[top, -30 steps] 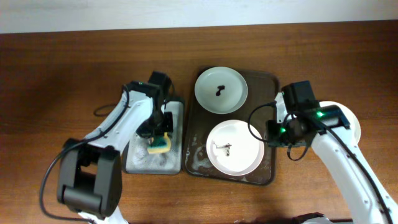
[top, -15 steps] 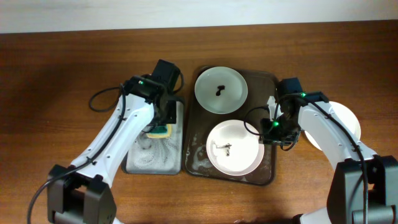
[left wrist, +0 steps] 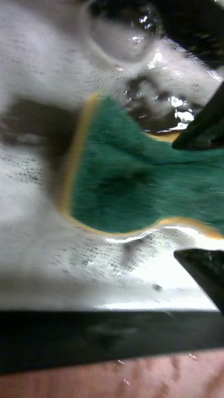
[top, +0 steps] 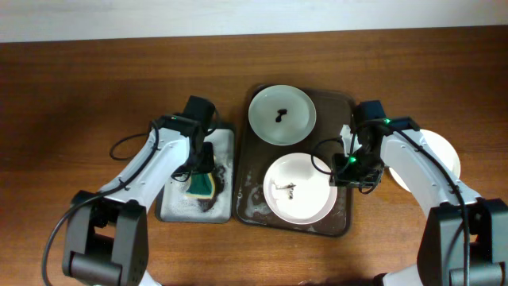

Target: Clean dirty plates on tray and stack at the side

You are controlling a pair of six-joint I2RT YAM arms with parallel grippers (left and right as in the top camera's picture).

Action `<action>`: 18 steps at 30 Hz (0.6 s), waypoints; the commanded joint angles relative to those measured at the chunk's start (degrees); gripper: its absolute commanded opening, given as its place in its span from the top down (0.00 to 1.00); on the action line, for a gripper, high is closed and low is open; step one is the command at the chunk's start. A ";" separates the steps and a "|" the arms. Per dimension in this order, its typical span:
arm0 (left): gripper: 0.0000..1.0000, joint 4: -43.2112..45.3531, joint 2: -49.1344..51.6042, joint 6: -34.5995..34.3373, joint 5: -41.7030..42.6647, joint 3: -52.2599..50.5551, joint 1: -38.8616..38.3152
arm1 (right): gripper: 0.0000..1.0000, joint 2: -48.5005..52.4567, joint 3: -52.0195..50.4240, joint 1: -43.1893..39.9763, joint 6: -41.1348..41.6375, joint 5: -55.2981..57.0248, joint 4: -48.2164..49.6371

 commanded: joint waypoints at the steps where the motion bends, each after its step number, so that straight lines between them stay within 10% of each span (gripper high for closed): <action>1: 0.64 5.49 -0.22 -0.37 4.11 -6.64 0.13 | 0.58 -0.24 0.42 -0.13 -0.07 -0.72 -0.13; 3: 0.73 11.85 -0.22 -0.33 8.35 -10.86 0.13 | 0.58 -0.24 0.42 -0.13 -0.07 -0.72 -0.15; 4: 1.00 12.44 -0.22 0.92 8.20 -11.52 0.13 | 0.58 -0.24 0.42 -0.11 -0.07 -0.72 -0.28; 18: 1.00 -7.41 -5.99 6.14 20.41 13.53 -1.20 | 0.55 -0.13 -4.66 -0.13 -1.09 1.36 7.98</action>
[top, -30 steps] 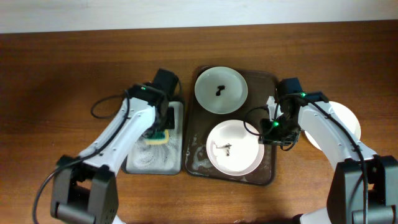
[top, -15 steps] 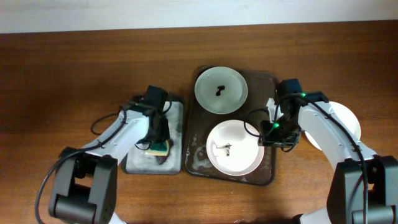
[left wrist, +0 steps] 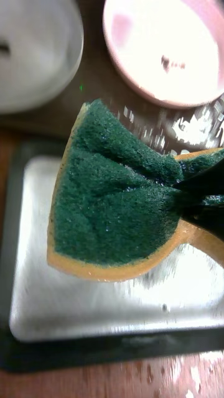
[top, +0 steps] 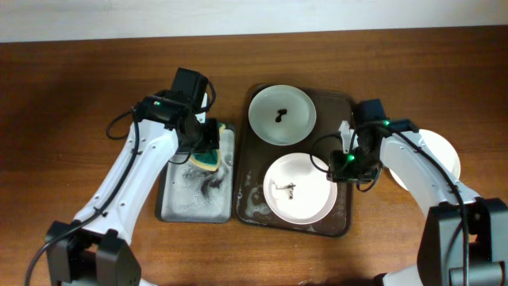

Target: Clean dirty plates on tray and stack at the side

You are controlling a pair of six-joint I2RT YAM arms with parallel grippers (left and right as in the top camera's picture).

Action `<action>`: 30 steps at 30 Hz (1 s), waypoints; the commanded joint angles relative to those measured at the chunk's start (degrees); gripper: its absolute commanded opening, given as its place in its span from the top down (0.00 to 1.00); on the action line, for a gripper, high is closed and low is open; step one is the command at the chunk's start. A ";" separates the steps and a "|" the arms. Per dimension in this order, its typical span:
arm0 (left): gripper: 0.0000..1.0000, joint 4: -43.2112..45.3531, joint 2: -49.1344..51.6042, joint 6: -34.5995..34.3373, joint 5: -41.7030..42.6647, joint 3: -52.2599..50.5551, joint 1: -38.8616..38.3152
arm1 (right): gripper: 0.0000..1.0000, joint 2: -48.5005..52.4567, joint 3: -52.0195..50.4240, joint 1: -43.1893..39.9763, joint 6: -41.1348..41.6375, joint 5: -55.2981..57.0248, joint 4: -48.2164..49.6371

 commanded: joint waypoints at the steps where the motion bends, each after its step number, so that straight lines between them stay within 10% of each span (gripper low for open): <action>1: 1.00 0.28 -1.05 1.31 8.98 0.72 -3.06 | 0.55 -0.09 -5.53 -0.13 -0.44 2.56 4.68; 8: 1.00 4.17 -0.13 -1.55 9.01 0.66 -10.51 | 0.96 -0.09 -12.72 -0.13 3.21 1.51 14.32; 23: 1.00 19.26 21.53 -15.08 21.09 0.66 -25.31 | 0.96 -0.11 -14.16 -0.13 10.14 2.80 17.40; 30: 1.00 10.60 26.43 -15.04 -9.18 0.70 -25.64 | 0.96 -0.11 -14.16 -0.17 12.41 2.75 17.07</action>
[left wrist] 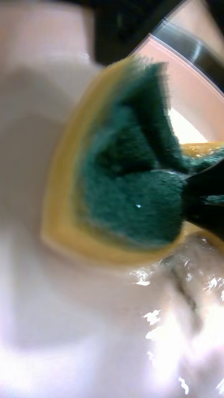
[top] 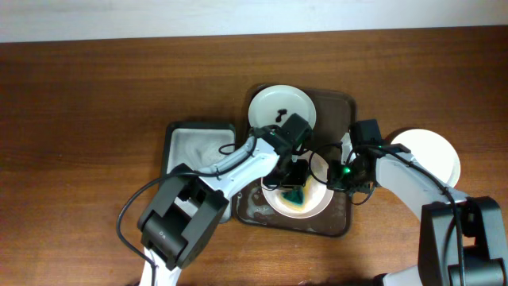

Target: Clean dirty plates on tray and stack at the side

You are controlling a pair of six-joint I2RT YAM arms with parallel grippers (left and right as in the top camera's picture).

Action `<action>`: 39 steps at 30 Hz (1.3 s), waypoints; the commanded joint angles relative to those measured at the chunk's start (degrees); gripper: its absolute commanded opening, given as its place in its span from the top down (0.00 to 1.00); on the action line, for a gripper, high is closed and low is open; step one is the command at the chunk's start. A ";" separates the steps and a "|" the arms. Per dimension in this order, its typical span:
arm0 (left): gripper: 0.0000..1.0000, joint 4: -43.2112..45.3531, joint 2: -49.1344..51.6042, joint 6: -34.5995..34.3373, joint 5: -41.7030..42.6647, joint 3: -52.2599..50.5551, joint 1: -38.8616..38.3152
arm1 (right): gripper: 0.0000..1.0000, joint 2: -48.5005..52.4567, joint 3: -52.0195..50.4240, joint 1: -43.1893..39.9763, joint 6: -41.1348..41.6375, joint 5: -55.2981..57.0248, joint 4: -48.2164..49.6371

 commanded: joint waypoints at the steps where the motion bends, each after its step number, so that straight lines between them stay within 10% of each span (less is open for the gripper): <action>1: 1.00 -7.50 3.37 -0.55 -30.29 -1.03 0.26 | 0.96 0.63 -1.36 -0.17 3.48 3.52 -0.68; 8: 1.00 -13.25 3.37 -0.52 -47.36 1.01 0.26 | 0.96 0.63 -1.38 -0.17 3.45 3.54 -1.25; 14: 1.00 0.61 4.09 -0.52 1.05 0.79 0.22 | 0.96 0.63 -1.38 -0.17 3.45 3.54 -1.22; 20: 1.00 4.15 5.25 -0.55 11.96 0.76 -0.04 | 0.96 0.63 -1.38 -0.17 3.48 3.52 -1.25; 27: 1.00 -0.68 5.92 9.62 10.14 1.14 0.96 | 0.96 0.63 -1.38 -0.17 3.45 3.52 -1.62; 33: 1.00 -21.64 5.81 10.23 -17.14 11.28 6.73 | 0.96 0.63 -1.38 -0.17 3.45 3.52 -1.84; 39: 1.00 -30.45 3.39 10.29 -19.91 23.96 9.84 | 0.96 -2.36 -1.27 -0.17 3.19 3.58 -3.48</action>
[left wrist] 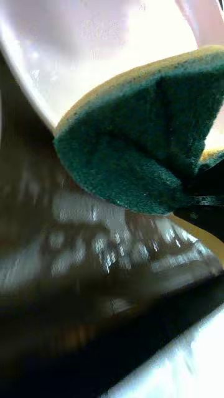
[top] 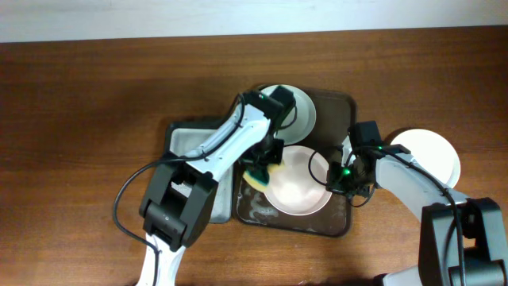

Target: Clean dirty plates on tray and stack at the side

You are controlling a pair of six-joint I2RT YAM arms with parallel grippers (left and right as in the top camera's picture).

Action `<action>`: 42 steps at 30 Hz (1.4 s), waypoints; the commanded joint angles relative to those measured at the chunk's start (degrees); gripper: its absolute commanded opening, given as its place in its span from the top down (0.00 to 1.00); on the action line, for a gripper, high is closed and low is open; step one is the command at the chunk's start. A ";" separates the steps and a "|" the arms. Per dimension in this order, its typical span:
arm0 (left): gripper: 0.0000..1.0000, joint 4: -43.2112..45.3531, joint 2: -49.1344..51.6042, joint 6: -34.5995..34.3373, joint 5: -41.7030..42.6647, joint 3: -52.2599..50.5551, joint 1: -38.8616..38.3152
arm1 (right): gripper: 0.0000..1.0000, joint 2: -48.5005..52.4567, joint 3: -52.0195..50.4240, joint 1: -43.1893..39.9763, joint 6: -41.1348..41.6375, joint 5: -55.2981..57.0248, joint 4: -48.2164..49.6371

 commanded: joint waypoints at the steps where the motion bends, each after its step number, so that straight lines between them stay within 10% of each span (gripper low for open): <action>1: 1.00 -3.61 -3.98 1.44 -5.29 4.92 3.39 | 0.96 -3.50 -0.72 -0.26 0.02 4.59 -2.47; 10: 1.00 -9.40 -25.99 10.56 -2.16 0.00 19.65 | 0.96 -22.91 3.82 5.51 -1.27 17.73 -11.89; 18: 1.00 13.18 -28.85 12.92 4.76 -32.26 27.63 | 0.96 -25.38 11.96 25.62 -1.27 52.76 -19.85; 28: 1.00 14.53 -28.85 12.92 5.01 -33.70 28.92 | 0.96 -25.38 13.92 49.90 -1.49 84.08 -22.60; 42: 1.00 14.51 -28.85 12.92 5.01 -33.70 28.92 | 0.96 -25.38 13.92 60.22 -10.54 95.08 -22.36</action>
